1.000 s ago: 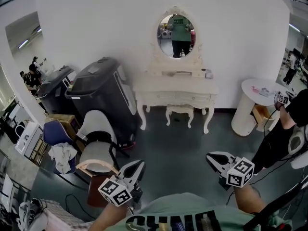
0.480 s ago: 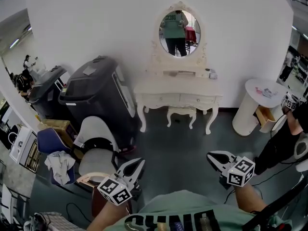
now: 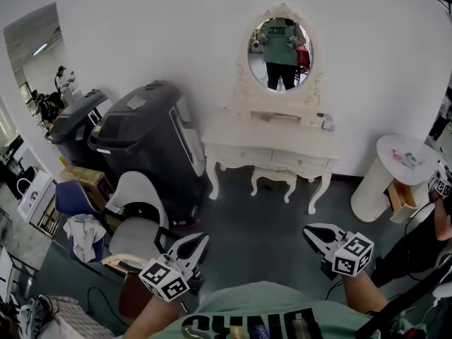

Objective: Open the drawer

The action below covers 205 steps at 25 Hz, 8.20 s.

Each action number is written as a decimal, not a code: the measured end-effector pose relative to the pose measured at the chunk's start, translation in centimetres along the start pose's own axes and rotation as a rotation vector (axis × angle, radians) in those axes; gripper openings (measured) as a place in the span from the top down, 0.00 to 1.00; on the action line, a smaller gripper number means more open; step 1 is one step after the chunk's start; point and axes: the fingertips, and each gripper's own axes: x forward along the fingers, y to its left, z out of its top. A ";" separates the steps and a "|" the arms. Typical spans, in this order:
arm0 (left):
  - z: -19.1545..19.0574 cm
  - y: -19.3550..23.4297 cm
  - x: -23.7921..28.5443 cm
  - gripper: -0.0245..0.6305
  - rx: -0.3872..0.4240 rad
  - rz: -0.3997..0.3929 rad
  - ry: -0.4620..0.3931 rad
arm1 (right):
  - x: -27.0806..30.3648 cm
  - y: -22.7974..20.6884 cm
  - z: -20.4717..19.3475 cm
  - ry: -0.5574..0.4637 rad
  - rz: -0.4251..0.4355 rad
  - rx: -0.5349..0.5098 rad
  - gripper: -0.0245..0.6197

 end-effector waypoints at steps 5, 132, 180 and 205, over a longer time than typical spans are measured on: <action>-0.6 -2.5 8.2 0.95 -0.022 0.037 -0.023 | -1.1 -7.7 2.5 0.018 0.078 -0.062 0.95; -12.1 46.6 51.8 0.95 -0.135 0.875 0.170 | 59.1 -52.6 11.3 0.253 0.895 -0.203 0.95; -36.9 59.7 60.6 0.75 -0.091 0.774 0.765 | 61.0 -58.4 4.5 0.304 0.882 -0.183 0.95; -37.0 58.9 60.1 0.76 -0.083 0.752 0.795 | 61.4 -56.6 4.9 0.297 0.911 -0.187 0.95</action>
